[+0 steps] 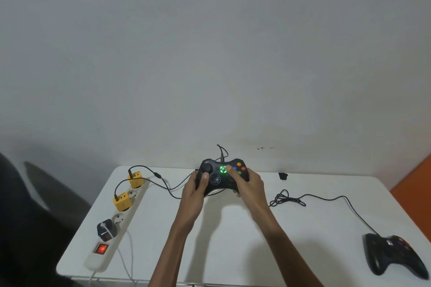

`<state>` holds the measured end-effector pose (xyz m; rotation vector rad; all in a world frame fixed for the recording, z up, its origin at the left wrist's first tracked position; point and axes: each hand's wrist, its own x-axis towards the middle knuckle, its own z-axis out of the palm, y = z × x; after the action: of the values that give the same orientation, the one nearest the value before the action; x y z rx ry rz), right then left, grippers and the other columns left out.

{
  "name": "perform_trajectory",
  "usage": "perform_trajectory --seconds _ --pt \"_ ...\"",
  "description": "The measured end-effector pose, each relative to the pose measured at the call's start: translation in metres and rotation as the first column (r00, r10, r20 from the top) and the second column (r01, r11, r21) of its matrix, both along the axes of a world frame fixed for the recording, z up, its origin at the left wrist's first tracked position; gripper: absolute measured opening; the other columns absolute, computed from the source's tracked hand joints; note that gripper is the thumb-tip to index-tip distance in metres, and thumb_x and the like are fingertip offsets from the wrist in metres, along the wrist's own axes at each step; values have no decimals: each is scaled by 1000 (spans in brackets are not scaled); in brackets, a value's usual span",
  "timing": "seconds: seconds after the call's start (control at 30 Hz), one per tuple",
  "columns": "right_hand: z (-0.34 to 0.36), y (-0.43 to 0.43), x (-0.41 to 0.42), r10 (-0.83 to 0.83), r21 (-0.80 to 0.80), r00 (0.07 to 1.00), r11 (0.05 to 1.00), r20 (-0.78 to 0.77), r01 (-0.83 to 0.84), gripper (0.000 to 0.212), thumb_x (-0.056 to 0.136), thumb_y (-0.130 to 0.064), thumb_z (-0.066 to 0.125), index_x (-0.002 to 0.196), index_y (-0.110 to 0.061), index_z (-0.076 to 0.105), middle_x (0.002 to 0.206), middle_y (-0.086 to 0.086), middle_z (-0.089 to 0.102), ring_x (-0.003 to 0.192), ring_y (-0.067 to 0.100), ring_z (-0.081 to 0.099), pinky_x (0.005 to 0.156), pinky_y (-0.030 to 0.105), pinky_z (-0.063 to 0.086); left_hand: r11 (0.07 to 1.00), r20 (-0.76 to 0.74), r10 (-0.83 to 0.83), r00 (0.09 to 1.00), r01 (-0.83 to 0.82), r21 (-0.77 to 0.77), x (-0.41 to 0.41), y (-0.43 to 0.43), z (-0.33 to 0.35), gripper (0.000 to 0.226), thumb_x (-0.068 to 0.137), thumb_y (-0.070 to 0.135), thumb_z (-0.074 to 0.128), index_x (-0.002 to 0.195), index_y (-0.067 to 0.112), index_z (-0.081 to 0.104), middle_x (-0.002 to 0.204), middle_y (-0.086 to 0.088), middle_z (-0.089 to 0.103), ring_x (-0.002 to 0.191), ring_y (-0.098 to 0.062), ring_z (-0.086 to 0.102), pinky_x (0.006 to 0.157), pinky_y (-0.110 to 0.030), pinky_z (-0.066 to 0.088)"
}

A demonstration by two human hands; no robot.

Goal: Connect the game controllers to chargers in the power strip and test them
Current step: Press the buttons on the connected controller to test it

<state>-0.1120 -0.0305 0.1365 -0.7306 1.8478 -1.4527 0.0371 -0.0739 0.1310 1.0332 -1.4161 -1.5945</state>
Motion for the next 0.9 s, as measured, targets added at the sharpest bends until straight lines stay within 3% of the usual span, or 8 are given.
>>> perform_trajectory --seconds 0.1,0.2,0.3,0.47,0.63,0.77,0.9 --pt "-2 0 2 8 -13 999 1000 47 -7 28 80 -48 71 86 -22 74 84 -1 75 84 20 71 69 35 58 999 -25 13 1000 -12 43 0 -2 3 23 103 23 50 117 14 65 110 -1 74 91 3 70 70 -6 50" --pt "0 2 6 27 -38 996 999 80 -25 21 85 -40 70 89 -20 74 86 1 75 77 16 69 63 26 52 998 -51 31 998 -28 58 1 -5 2 21 99 21 55 116 14 66 108 -1 76 95 -4 71 71 -9 51" --pt "1 6 7 70 -46 994 997 86 -66 16 87 -34 69 88 -18 72 79 -1 72 67 15 63 59 27 48 998 -31 33 999 -31 54 2 -7 -1 21 96 24 61 115 17 66 106 3 75 91 -3 71 72 -14 49" --pt "-1 10 2 171 -43 983 985 72 -168 29 78 -37 68 93 -12 69 74 2 67 59 16 59 57 34 44 998 7 47 999 -47 41 3 -8 -4 17 97 22 59 110 12 64 88 7 69 62 7 61 53 -7 43" --pt "-6 13 2 236 -45 972 971 -1 -236 24 78 -32 68 95 -15 68 66 1 63 58 15 54 57 31 44 994 19 102 995 -103 26 2 -8 -6 15 95 24 62 103 12 66 85 6 66 64 2 59 58 -14 43" --pt "-10 15 -1 261 -48 965 964 13 -260 25 76 -28 68 96 -13 66 66 -1 63 57 12 55 58 31 44 997 -18 70 997 -70 20 4 -6 -7 17 98 18 60 108 4 64 82 4 64 57 7 58 54 -5 44" --pt "-11 16 0 243 -75 969 968 36 -240 25 80 -31 67 98 -13 67 70 -1 65 60 14 58 57 32 44 998 -15 64 998 -64 1 4 -5 -7 18 97 18 61 110 6 64 85 4 67 59 7 59 54 -5 44"
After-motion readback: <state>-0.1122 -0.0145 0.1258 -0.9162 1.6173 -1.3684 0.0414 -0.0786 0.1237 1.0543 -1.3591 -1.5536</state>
